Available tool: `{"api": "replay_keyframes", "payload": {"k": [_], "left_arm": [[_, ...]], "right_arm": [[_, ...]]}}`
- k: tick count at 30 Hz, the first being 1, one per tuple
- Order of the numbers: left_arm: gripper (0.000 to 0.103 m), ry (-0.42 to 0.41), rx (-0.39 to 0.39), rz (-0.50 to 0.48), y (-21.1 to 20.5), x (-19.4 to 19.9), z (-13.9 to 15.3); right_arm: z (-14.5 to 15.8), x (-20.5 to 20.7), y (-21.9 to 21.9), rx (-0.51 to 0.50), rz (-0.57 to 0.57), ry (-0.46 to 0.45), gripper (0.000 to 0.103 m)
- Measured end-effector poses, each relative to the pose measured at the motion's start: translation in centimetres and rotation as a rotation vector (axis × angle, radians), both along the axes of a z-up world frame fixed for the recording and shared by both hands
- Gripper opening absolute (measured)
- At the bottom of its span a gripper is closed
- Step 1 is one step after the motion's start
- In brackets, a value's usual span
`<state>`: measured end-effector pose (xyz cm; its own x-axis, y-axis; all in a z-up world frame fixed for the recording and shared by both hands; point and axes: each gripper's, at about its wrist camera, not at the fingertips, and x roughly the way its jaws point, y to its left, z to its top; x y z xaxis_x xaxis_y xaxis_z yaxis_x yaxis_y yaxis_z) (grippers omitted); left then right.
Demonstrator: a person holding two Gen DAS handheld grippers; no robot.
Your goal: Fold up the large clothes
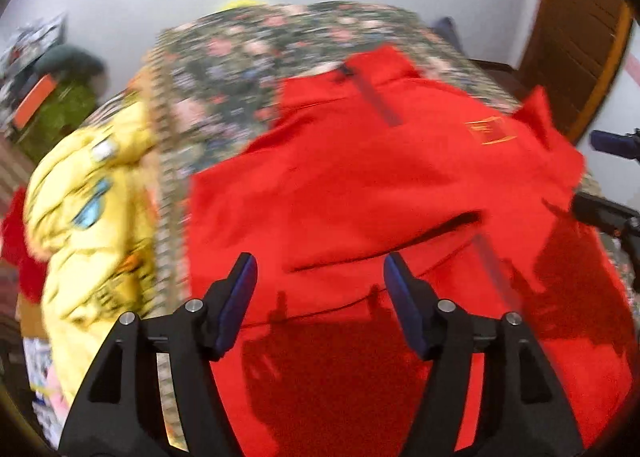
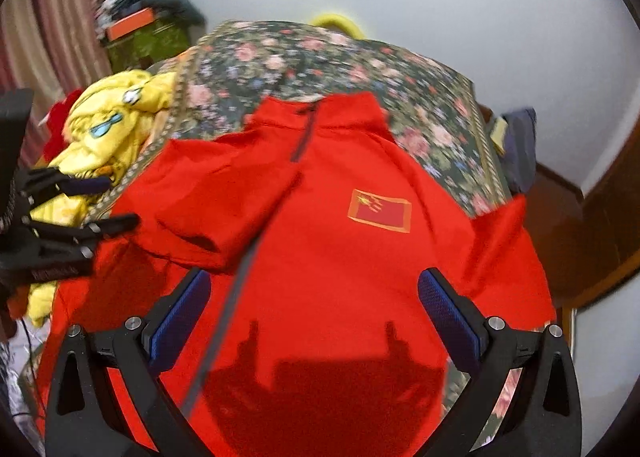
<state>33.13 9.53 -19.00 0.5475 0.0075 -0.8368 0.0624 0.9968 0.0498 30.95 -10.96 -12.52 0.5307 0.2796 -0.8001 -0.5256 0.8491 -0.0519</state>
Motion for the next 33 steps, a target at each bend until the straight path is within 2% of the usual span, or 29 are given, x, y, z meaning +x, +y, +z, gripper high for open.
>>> {"api": "replay_keyframes", "payload": {"k": [4, 8, 13, 18, 22, 24, 26, 30, 31, 32, 33], "left_arm": [[0.065, 0.048, 0.039, 0.100, 5.7, -1.6, -2.2], [0.065, 0.111, 0.047, 0.143, 9.2, -2.5, -5.2], [0.065, 0.153, 0.046, 0.147, 11.0, -3.1, -8.6], [0.065, 0.163, 0.049, 0.127, 10.7, -2.1, -10.7], [0.065, 0.137, 0.063, 0.123, 10.4, -1.0, -10.9], [0.065, 0.121, 0.050, 0.114, 10.3, -0.6, -11.0], [0.065, 0.115, 0.025, 0.090, 10.1, -0.4, -11.0], [0.065, 0.091, 0.055, 0.051, 9.1, -0.3, -11.3], [0.065, 0.093, 0.061, 0.054, 9.1, 0.0, -11.5], [0.065, 0.096, 0.058, 0.061, 9.1, 0.3, -11.7], [0.065, 0.099, 0.050, 0.077, 9.3, 0.7, -12.0]], "right_arm": [[-0.8, 0.2, 3.7, -0.042, 0.074, -0.003, 0.103], [-2.5, 0.4, 7.6, -0.118, 0.145, -0.003, 0.101], [-4.9, 1.1, 11.6, -0.216, 0.217, 0.006, 0.101], [-7.5, 1.0, 15.0, -0.269, 0.306, 0.032, 0.100], [-9.5, 1.7, 17.6, -0.285, 0.337, 0.086, 0.080], [-10.6, 2.1, 18.6, -0.298, 0.350, 0.121, 0.074], [-11.5, 2.3, 19.2, -0.305, 0.369, 0.149, 0.064], [-12.1, 2.6, 20.2, -0.292, 0.394, 0.150, 0.060], [-12.2, 2.7, 20.4, -0.289, 0.392, 0.150, 0.050], [-12.3, 2.9, 20.5, -0.293, 0.381, 0.137, 0.033], [-12.2, 3.0, 20.5, -0.289, 0.365, 0.126, 0.025]]}}
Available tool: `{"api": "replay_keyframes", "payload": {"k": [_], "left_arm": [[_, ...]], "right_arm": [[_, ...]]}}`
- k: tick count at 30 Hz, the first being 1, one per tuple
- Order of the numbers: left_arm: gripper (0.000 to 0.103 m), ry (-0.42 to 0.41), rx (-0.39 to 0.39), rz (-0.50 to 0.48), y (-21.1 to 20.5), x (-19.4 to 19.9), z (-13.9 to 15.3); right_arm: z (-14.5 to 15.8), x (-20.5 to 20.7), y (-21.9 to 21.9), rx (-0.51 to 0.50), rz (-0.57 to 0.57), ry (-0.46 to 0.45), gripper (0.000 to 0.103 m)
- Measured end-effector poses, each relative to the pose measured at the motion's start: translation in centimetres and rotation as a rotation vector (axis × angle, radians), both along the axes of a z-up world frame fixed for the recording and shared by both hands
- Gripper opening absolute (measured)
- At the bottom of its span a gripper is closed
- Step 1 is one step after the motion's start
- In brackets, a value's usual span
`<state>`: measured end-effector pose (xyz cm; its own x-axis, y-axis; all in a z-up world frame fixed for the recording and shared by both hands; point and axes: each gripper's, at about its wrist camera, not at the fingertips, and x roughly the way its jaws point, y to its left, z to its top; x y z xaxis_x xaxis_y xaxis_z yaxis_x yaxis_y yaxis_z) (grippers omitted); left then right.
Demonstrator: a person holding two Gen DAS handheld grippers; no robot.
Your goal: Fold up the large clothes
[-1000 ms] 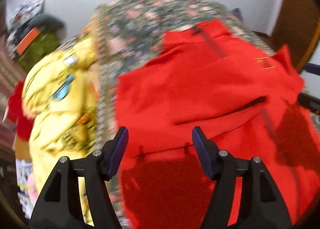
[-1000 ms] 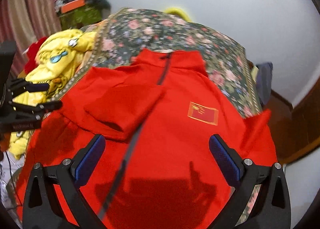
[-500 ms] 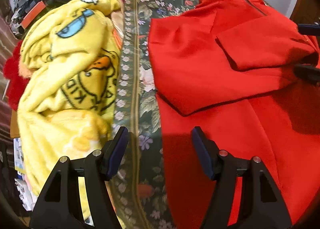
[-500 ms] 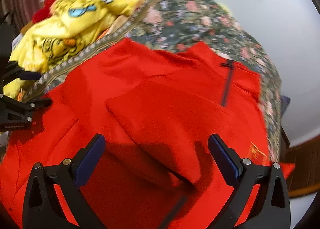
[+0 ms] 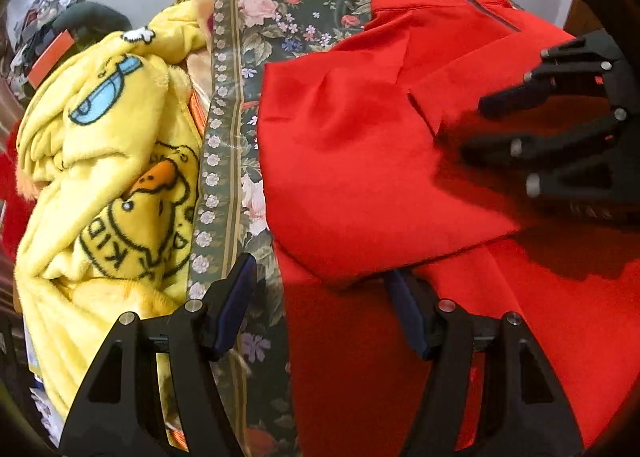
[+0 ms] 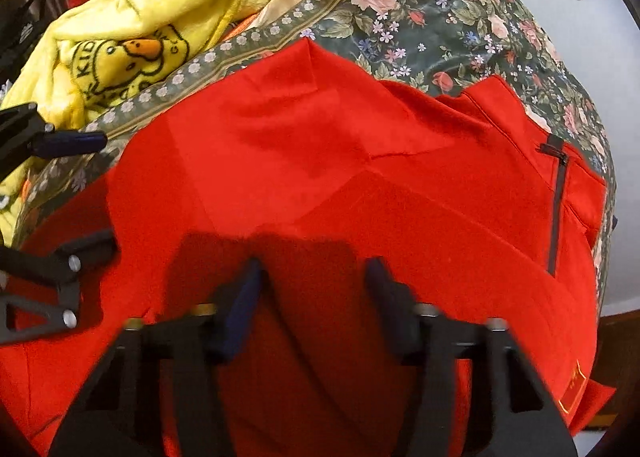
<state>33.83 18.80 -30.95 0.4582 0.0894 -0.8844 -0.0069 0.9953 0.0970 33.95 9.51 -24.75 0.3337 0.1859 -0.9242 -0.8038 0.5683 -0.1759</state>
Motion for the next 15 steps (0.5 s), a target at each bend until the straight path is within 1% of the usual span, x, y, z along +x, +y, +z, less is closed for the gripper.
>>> {"api": "replay_keyframes", "payload": {"k": [1, 2, 3, 4, 6, 8, 11, 15], "left_arm": [[0.063, 0.003, -0.010, 0.021, 0.2, 0.4, -0.2], [0.057, 0.000, -0.015, 0.036, 0.4, 0.7, -0.4], [0.039, 0.003, -0.011, 0.047, 0.5, 0.9, -0.6], [0.028, 0.012, 0.001, 0.058, 0.5, 1.2, -1.0], [0.021, -0.004, 0.020, 0.079, 0.5, 1.2, -1.1], [0.018, -0.020, 0.022, 0.088, 0.5, 1.0, -0.9], [0.016, -0.021, 0.020, 0.106, 0.7, 0.8, -0.5], [0.014, -0.004, 0.003, 0.136, 0.9, 0.8, -0.4]], "right_arm": [[0.2, 0.2, -0.1, 0.009, -0.015, -0.009, 0.012], [0.9, 0.4, -0.4, 0.029, -0.041, -0.030, 0.009], [1.7, 0.7, -1.0, 0.060, -0.065, -0.051, 0.009], [2.9, 1.0, -1.8, 0.104, -0.092, -0.069, 0.009], [5.2, 1.6, -4.0, 0.173, -0.137, -0.092, 0.007], [7.6, 2.1, -6.6, 0.237, -0.181, -0.134, 0.007], [10.6, 3.4, -11.7, 0.334, -0.279, -0.148, 0.007], [13.3, 4.4, -17.7, 0.384, -0.388, -0.183, 0.007]]}}
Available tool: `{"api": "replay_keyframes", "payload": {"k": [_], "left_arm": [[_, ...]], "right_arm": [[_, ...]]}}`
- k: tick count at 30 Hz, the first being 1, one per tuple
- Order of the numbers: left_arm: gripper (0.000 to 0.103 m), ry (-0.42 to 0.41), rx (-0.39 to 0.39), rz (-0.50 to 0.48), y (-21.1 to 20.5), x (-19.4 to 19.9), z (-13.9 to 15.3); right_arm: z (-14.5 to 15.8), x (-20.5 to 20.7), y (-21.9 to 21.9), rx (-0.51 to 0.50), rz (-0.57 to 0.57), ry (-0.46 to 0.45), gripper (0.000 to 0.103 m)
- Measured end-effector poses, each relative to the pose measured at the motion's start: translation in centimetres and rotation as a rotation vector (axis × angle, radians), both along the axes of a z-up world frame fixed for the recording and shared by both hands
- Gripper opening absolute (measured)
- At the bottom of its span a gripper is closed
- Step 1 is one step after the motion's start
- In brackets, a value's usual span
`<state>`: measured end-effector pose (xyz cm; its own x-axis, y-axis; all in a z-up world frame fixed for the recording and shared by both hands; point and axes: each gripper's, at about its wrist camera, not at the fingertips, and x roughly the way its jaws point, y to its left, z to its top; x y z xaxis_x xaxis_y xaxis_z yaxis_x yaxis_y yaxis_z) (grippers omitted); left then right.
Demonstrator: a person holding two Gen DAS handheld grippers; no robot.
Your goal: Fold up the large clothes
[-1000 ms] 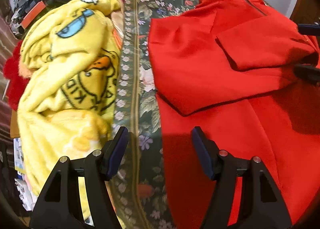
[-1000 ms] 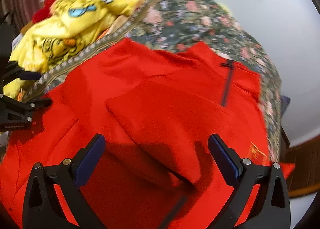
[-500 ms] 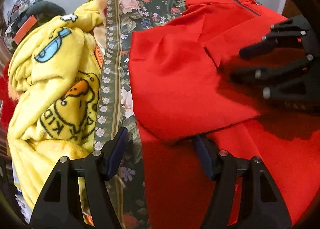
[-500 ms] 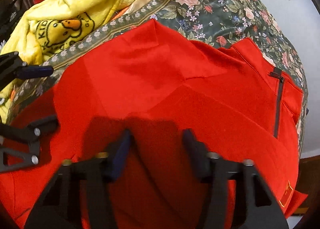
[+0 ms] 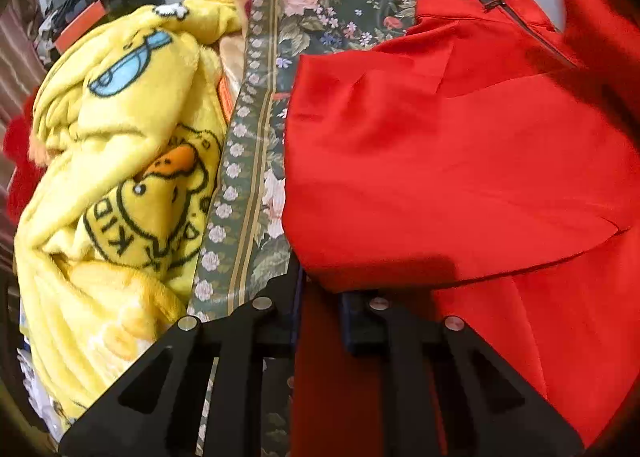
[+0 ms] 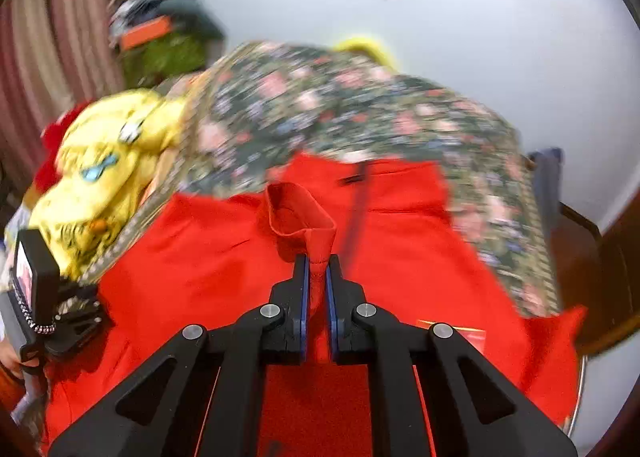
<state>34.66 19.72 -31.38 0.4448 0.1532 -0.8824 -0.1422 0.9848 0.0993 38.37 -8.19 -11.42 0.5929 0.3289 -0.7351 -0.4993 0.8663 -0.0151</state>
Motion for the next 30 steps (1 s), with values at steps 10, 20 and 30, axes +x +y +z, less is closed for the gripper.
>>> {"api": "replay_keyframes", "payload": {"k": [10, 20, 30], "left_arm": [[0.015, 0.033, 0.077, 0.081, -0.2, -0.5, -0.7], [0.015, 0.078, 0.089, 0.150, 1.3, -0.9, -0.4], [0.029, 0.079, 0.021, 0.069, 0.2, -3.5, 3.4]], "right_arm": [[-1.5, -0.7, -9.2, -0.012, -0.168, 0.030, 0.006], [-7.7, -1.8, -13.8, 0.049, -0.201, 0.259, 0.006], [-7.8, -3.2, -16.7, 0.143, -0.177, 0.410, 0.021]]}}
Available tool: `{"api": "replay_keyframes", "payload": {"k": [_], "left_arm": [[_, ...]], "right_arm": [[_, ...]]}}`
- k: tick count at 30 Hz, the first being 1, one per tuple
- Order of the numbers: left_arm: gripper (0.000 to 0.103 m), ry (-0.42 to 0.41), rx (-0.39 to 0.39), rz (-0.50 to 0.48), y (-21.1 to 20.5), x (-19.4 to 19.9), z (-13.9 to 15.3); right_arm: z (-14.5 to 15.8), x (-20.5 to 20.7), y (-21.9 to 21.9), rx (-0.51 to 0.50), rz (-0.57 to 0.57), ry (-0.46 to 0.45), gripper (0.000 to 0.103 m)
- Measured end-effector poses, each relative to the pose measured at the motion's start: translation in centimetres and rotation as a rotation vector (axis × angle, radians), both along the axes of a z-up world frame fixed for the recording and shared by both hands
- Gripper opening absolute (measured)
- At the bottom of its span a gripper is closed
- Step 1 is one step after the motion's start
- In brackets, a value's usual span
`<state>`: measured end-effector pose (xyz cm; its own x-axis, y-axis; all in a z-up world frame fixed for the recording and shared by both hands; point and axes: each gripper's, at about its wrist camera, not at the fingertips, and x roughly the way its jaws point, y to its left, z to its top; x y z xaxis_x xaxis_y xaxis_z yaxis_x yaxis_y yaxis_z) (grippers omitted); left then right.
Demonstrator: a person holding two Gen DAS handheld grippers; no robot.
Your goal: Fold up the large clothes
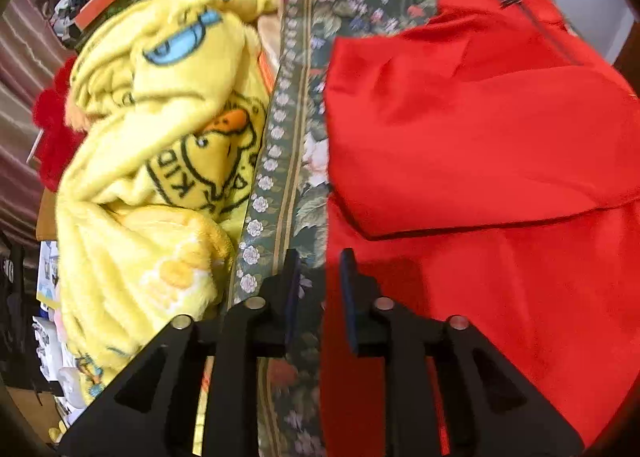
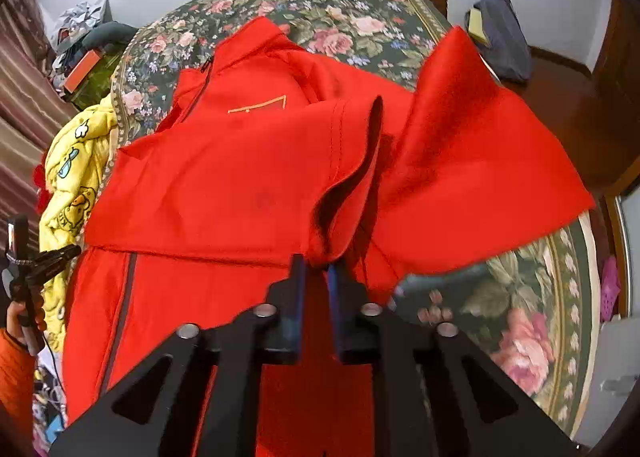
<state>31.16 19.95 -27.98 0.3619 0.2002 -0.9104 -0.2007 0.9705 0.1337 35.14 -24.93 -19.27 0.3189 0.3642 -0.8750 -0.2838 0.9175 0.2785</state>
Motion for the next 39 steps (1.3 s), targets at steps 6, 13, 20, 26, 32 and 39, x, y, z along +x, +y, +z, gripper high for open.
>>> {"api": "replay_keyframes", "payload": {"k": [6, 13, 20, 26, 32, 39], "left_arm": [[0.053, -0.083, 0.006, -0.047, -2.8, -0.4, 4.3], [0.070, -0.166, -0.017, -0.103, -7.1, 1.0, 9.4], [0.078, -0.270, -0.043, -0.151, -12.0, 3.3, 13.2], [0.081, -0.263, -0.064, -0.216, -15.9, 5.8, 12.4], [0.081, -0.197, -0.117, -0.247, -18.3, 7.7, 9.0], [0.081, -0.141, -0.097, -0.250, -18.8, 8.4, 6.2]], "right_arm": [[2.3, -1.2, -1.1, 0.013, 0.008, -0.034, 0.043], [6.8, -1.6, -3.6, 0.054, -0.070, -0.144, 0.055], [8.0, -1.1, -7.3, 0.005, -0.181, -0.244, 0.082], [3.1, 1.5, -10.7, 0.025, -0.262, -0.089, 0.082], [-1.7, 4.1, -12.6, 0.159, -0.329, 0.070, 0.082], [-3.6, 7.5, -13.3, 0.227, -0.401, 0.061, 0.085]]}}
